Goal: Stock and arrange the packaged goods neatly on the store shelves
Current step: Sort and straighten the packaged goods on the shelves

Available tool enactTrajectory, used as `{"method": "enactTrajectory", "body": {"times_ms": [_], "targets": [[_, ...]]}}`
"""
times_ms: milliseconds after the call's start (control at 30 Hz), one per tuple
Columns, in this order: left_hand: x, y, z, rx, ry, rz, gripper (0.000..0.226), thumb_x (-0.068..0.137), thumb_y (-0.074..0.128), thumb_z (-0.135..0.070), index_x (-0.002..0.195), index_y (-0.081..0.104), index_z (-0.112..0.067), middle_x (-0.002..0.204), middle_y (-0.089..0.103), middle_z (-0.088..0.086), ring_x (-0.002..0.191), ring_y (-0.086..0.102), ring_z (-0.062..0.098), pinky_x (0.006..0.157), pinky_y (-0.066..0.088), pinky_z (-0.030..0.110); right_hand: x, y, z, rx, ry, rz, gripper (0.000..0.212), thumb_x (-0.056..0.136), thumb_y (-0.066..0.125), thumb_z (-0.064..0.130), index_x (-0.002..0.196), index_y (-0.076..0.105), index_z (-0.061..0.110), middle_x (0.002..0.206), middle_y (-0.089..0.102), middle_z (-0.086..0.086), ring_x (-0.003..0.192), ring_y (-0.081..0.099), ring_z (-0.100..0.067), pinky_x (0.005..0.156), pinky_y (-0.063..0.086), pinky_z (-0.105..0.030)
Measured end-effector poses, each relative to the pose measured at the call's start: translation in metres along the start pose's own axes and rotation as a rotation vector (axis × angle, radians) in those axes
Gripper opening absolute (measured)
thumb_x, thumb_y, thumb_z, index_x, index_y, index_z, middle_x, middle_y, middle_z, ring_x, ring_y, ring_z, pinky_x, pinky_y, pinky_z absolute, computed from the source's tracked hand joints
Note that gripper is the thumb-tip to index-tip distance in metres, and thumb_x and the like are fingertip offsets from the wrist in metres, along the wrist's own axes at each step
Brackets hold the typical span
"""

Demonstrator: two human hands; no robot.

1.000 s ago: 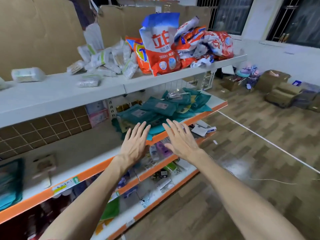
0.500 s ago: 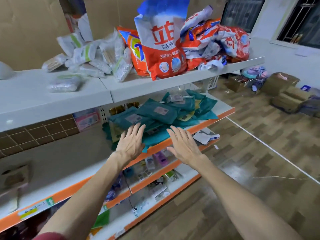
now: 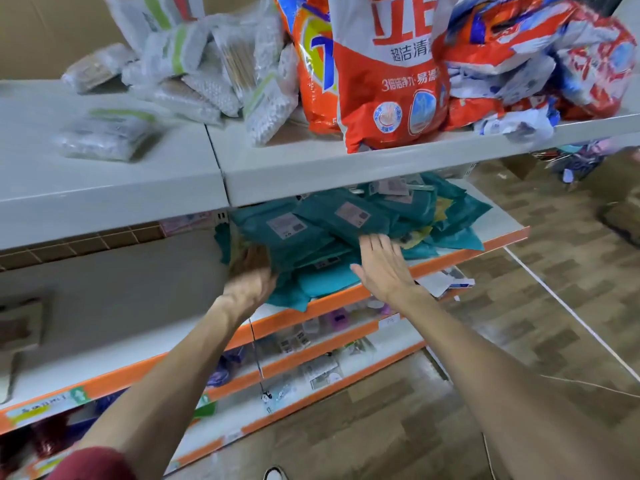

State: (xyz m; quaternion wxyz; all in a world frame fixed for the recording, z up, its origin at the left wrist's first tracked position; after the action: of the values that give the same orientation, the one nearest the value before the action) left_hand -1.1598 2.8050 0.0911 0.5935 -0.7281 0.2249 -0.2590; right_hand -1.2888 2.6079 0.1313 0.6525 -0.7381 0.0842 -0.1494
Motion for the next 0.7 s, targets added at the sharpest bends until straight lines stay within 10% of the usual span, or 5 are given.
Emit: {"method": "enactTrajectory", "body": {"times_ms": [367,500,700], "targets": [[0.058,0.042,0.013,-0.444,-0.433,-0.061,0.063,0.093,0.058,-0.039,0.14,0.04,0.0,0.136,0.051,0.021,0.122,0.051,0.035,0.101,0.045,0.046,0.076,0.053,-0.031,0.101,0.06,0.077,0.059,0.092,0.059,0.036,0.136,0.039,0.002,0.133,0.047,-0.024,0.12,0.044,-0.04,0.098,0.038,-0.048],[0.063,0.051,0.026,-0.579,-0.613,-0.153,0.082,0.072,0.079,-0.044,0.133,0.043,0.0,0.129,0.056,0.017,0.114,0.057,0.033,0.095,0.05,0.044,0.092,0.077,-0.037,0.176,0.113,0.205,0.06,0.093,0.057,0.035,0.137,0.032,0.004,0.136,0.043,-0.022,0.119,0.044,-0.04,0.095,0.039,-0.045],[0.067,0.054,0.027,-0.976,-0.641,-0.156,0.04,0.062,0.086,-0.03,0.093,0.062,-0.033,0.108,0.07,-0.006,0.096,0.066,0.01,0.086,0.057,0.032,0.094,0.085,-0.026,-0.089,0.089,0.078,0.054,0.059,0.077,0.012,0.107,0.063,-0.006,0.091,0.066,-0.027,0.073,0.062,-0.035,0.065,0.049,-0.034]]}}
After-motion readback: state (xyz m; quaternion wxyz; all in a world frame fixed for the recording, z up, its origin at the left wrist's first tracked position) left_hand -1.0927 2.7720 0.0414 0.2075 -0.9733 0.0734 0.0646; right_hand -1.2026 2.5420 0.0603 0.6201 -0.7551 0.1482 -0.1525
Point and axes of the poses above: each hand's wrist, its own x-axis towards the middle knuckle, its own y-axis out of the palm, z = x × y, the point moved 6 cm from there along x, towards the middle knuckle
